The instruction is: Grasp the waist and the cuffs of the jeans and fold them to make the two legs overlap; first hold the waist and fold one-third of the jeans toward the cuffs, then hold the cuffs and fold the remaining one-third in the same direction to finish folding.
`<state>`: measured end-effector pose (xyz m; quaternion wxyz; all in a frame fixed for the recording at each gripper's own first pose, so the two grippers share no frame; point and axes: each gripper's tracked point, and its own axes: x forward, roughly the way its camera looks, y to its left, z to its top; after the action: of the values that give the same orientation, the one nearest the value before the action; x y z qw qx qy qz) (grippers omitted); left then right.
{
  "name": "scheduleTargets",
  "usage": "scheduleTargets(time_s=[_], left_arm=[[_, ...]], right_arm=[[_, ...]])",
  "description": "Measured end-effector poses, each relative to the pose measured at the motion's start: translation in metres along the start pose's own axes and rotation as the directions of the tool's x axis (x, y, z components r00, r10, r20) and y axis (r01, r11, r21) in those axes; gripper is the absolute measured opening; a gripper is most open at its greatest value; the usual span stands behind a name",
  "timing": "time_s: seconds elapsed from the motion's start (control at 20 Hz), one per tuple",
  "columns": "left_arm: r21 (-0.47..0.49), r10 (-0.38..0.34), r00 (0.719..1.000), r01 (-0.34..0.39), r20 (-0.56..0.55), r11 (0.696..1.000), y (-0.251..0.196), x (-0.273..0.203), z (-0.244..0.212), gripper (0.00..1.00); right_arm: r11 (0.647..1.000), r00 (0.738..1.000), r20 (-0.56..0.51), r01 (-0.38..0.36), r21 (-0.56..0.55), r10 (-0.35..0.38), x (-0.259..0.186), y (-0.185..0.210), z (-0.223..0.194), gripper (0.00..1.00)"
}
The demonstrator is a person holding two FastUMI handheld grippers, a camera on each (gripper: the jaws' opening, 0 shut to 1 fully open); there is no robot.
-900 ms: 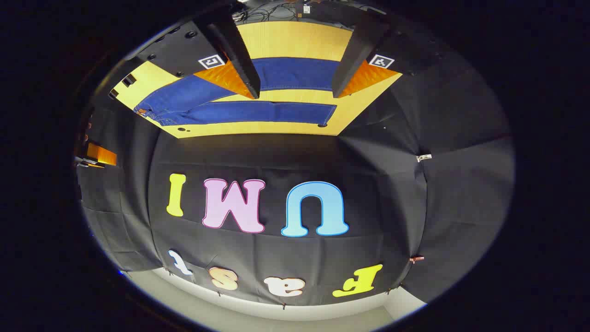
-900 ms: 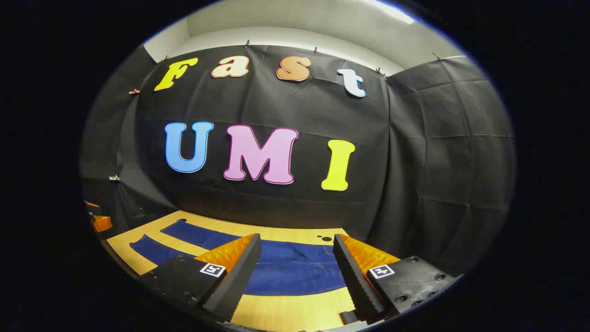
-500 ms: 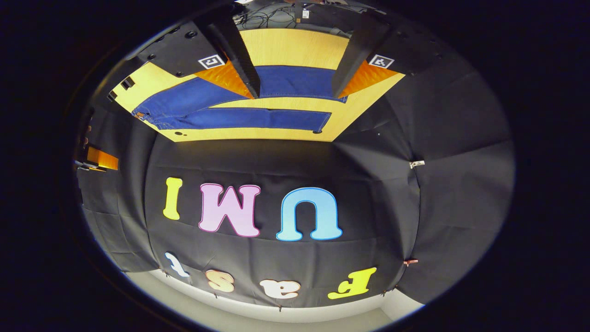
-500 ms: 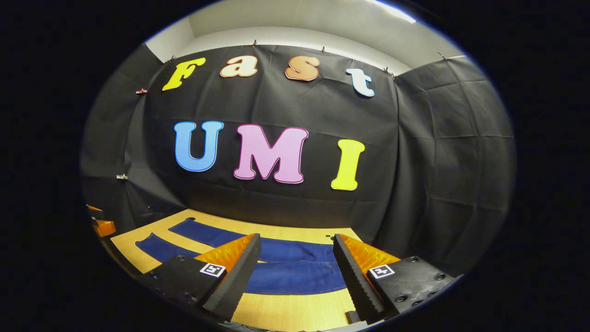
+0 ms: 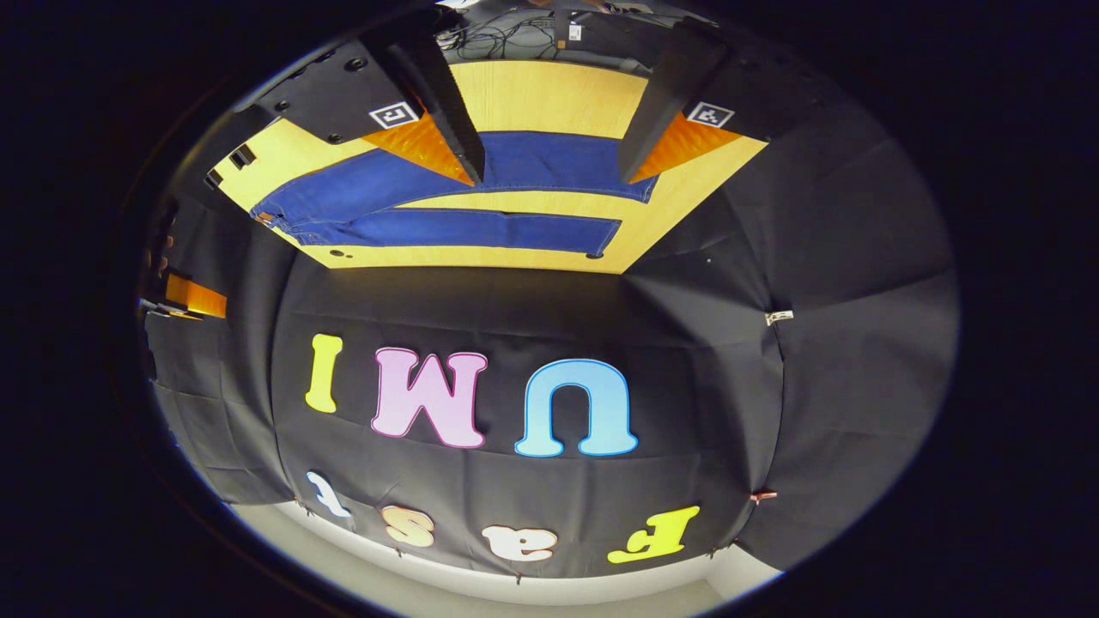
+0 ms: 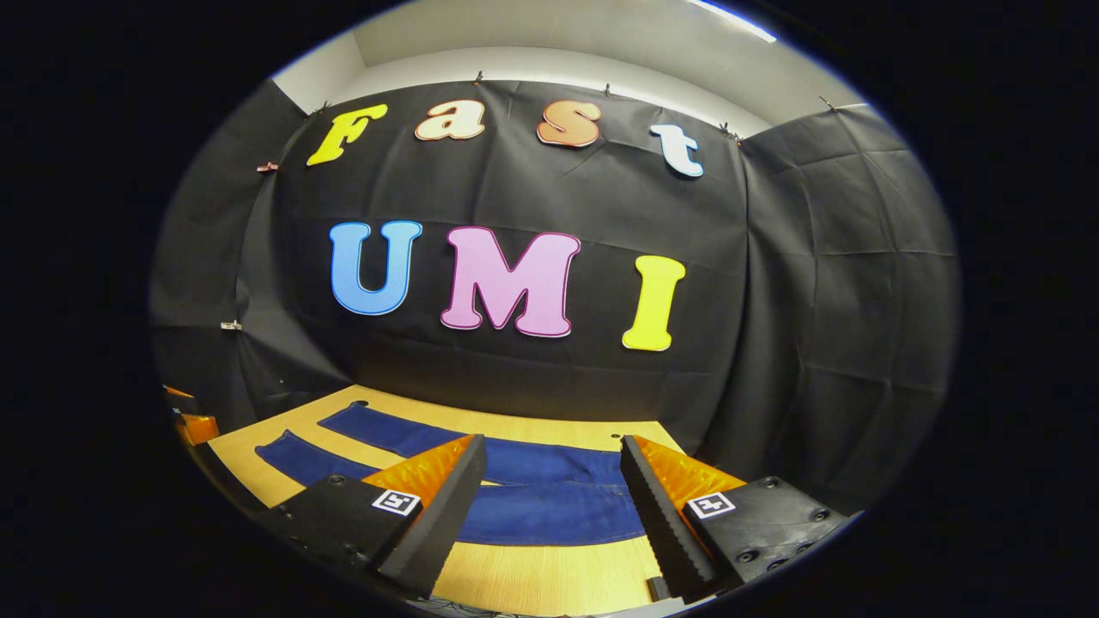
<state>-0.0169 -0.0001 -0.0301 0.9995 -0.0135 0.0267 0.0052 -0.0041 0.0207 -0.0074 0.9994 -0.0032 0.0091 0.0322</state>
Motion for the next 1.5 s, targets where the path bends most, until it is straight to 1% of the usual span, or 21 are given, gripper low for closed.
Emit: scheduleTargets(time_s=[0.05, 0.1, 0.15, 0.2, 0.35, 0.5, 0.65, 0.75, 0.8, 0.9, 0.95, 1.0, 1.05, 1.1, 1.2, 1.25, 1.3, 1.35, 1.4, 1.45, 1.5], left_arm=[[0.006, 0.002, 1.0, -0.002, 0.001, 1.0, 0.001, 0.0, -0.001, 0.97], [0.014, 0.007, 1.0, -0.007, 0.003, 1.0, 0.003, 0.001, 0.001, 0.94], [0.022, 0.011, 1.0, -0.011, 0.005, 1.0, 0.006, 0.004, 0.001, 0.98], [0.028, 0.016, 1.0, -0.017, 0.007, 0.999, 0.01, 0.005, 0.002, 0.97], [0.054, 0.039, 0.999, -0.039, 0.005, 0.998, 0.029, 0.015, 0.001, 0.97], [0.075, 0.072, 0.997, -0.071, -0.011, 0.995, 0.057, 0.027, 0.0, 0.97], [0.191, 0.09, 0.995, -0.082, -0.032, 0.978, 0.087, 0.052, -0.008, 0.96], [0.306, 0.089, 0.994, -0.066, -0.065, 0.95, 0.11, 0.073, -0.018, 0.98], [0.376, 0.085, 0.992, -0.045, -0.091, 0.926, 0.12, 0.086, -0.024, 0.98], [0.52, 0.065, 0.986, 0.024, -0.153, 0.854, 0.137, 0.112, -0.037, 0.98], [0.585, 0.045, 0.979, 0.082, -0.2, 0.807, 0.147, 0.124, -0.048, 0.98], [0.649, 0.034, 0.965, 0.148, -0.259, 0.746, 0.154, 0.134, -0.061, 0.98], [0.716, 0.028, 0.951, 0.213, -0.309, 0.665, 0.161, 0.144, -0.071, 0.98], [0.769, 0.028, 0.935, 0.274, -0.353, 0.577, 0.168, 0.156, -0.083, 0.98], [0.811, 0.022, 0.888, 0.409, -0.459, 0.417, 0.181, 0.175, -0.117, 0.98], [0.815, 0.03, 0.865, 0.46, -0.501, 0.353, 0.19, 0.185, -0.13, 0.98], [0.806, 0.047, 0.838, 0.505, -0.543, 0.307, 0.196, 0.193, -0.143, 0.98], [0.799, 0.062, 0.818, 0.538, -0.572, 0.269, 0.201, 0.199, -0.149, 0.98], [0.792, 0.07, 0.804, 0.56, -0.59, 0.243, 0.205, 0.206, -0.156, 0.98], [0.781, 0.078, 0.79, 0.58, -0.609, 0.231, 0.206, 0.212, -0.165, 0.98], [0.769, 0.087, 0.774, 0.597, -0.627, 0.227, 0.205, 0.217, -0.171, 0.98]], right_arm=[[1.0, 1.0, -0.002, 0.001, 0.002, -0.001, -0.001, 0.0, -0.001, 0.99], [1.0, 1.0, -0.005, 0.003, 0.003, -0.003, 0.0, -0.001, -0.001, 0.96], [1.0, 1.0, -0.008, 0.004, 0.003, -0.004, 0.0, -0.001, -0.003, 0.96], [1.0, 1.0, -0.009, 0.005, 0.002, -0.005, 0.001, -0.002, -0.003, 0.99], [1.0, 1.0, -0.005, 0.013, -0.004, -0.013, 0.004, -0.006, -0.002, 0.96], [1.0, 1.0, -0.005, 0.018, -0.012, -0.018, 0.009, -0.011, -0.003, 0.96], [1.0, 0.999, -0.026, 0.022, -0.005, -0.022, 0.017, -0.015, -0.008, 0.96], [1.0, 0.999, -0.04, 0.027, -0.011, -0.027, 0.024, -0.02, -0.01, 0.96], [0.999, 0.999, -0.041, 0.029, -0.019, -0.03, 0.028, -0.022, -0.009, 0.96], [0.999, 0.998, -0.044, 0.037, -0.039, -0.039, 0.036, -0.029, -0.01, 0.96], [0.998, 0.998, -0.05, 0.042, -0.049, -0.044, 0.04, -0.033, -0.012, 0.96], [0.997, 0.997, -0.059, 0.049, -0.055, -0.052, 0.046, -0.037, -0.015, 0.93], [0.997, 0.996, -0.067, 0.059, -0.051, -0.063, 0.049, -0.042, -0.017, 0.93], [0.997, 0.994, -0.075, 0.076, -0.031, -0.078, 0.055, -0.048, -0.019, 0.96], [0.994, 0.988, -0.103, 0.112, 0.003, -0.111, 0.066, -0.062, -0.025, 0.96], [0.992, 0.985, -0.117, 0.124, 0.001, -0.123, 0.072, -0.068, -0.029, 0.96], [0.99, 0.982, -0.128, 0.138, -0.019, -0.139, 0.077, -0.077, -0.033, 0.96], [0.987, 0.979, -0.131, 0.152, -0.049, -0.157, 0.083, -0.088, -0.035, 0.96], [0.983, 0.976, -0.132, 0.166, -0.082, -0.175, 0.088, -0.099, -0.037, 0.92], [0.979, 0.973, -0.137, 0.173, -0.112, -0.188, 0.094, -0.107, -0.04, 0.96], [0.974, 0.97, -0.146, 0.177, -0.139, -0.197, 0.099, -0.115, -0.044, 0.96]])
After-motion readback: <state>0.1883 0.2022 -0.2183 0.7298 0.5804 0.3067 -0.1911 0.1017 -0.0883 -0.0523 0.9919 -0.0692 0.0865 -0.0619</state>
